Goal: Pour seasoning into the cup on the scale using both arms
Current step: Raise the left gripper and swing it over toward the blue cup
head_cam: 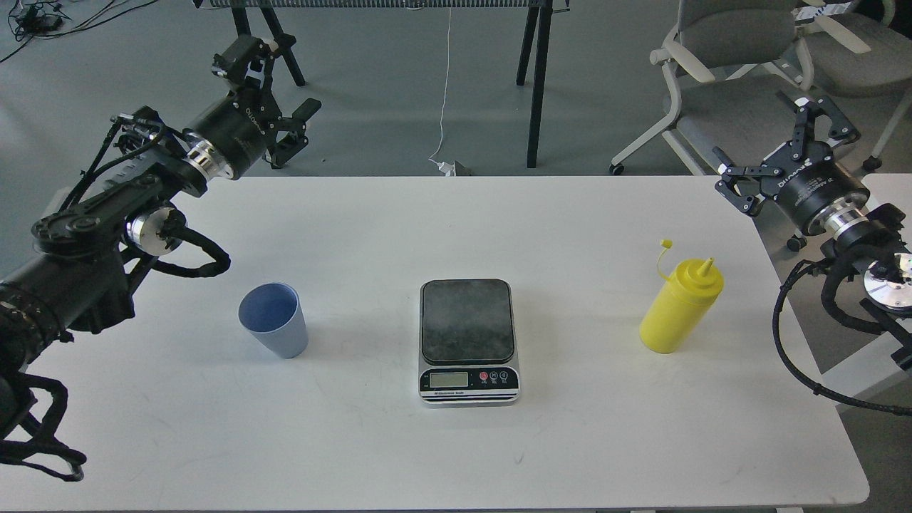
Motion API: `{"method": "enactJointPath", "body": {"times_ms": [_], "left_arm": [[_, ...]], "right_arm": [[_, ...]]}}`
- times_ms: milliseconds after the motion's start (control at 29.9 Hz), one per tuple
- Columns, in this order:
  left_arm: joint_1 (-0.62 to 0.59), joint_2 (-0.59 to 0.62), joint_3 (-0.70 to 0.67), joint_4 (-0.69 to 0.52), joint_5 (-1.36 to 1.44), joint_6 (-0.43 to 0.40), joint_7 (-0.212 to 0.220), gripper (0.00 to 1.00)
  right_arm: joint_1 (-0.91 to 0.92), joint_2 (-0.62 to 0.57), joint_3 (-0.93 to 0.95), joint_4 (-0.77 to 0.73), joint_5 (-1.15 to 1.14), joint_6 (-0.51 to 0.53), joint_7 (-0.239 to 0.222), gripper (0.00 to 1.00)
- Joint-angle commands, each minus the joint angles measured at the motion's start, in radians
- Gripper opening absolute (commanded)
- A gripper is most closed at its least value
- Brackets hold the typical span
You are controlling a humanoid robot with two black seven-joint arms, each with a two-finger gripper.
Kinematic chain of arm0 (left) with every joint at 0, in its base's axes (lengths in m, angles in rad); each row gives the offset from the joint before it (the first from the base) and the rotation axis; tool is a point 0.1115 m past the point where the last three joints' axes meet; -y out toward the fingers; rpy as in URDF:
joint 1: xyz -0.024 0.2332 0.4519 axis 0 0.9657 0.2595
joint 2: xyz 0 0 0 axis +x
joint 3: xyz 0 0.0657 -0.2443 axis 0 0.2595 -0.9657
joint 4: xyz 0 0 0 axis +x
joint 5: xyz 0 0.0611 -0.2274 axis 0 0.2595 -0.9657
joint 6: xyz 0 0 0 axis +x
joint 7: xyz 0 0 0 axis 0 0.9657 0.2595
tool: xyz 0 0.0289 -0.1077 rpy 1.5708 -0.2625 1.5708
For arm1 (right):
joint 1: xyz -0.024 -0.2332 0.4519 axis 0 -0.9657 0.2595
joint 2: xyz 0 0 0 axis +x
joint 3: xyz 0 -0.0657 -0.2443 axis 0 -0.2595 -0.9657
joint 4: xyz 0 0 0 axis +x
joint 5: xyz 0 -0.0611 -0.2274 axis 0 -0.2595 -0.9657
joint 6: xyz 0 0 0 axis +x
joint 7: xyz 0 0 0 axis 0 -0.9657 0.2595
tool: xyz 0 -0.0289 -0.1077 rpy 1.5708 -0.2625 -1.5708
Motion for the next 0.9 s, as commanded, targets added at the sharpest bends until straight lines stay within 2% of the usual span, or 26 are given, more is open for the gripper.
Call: {"method": "enactJointPath", "body": {"times_ms": [0, 401, 602, 869], "left_arm": [[-0.001, 0.003, 0.002, -0.002, 0.0, -0.002, 0.0, 1.0], [-0.02, 0.055, -0.033, 0.006, -0.052, -0.002, 0.0, 1.0], [-0.093, 0.059, -0.032, 0.044, -0.052, -0.002, 0.0, 1.0], [-0.086, 0.047, -0.055, 0.061, -0.061, -0.002, 0.0, 1.0]], "right_arm": [[-0.002, 0.0, 0.0, -0.001, 0.0, 0.0, 0.0, 0.99], [0.0, 0.0, 0.0, -0.001, 0.0, 0.0, 0.0, 0.99], [0.0, 0.0, 0.014, 0.001, 0.0, 0.0, 0.0, 0.99], [0.0, 0.0, 0.015, 0.001, 0.002, 0.0, 0.002, 0.99]]}}
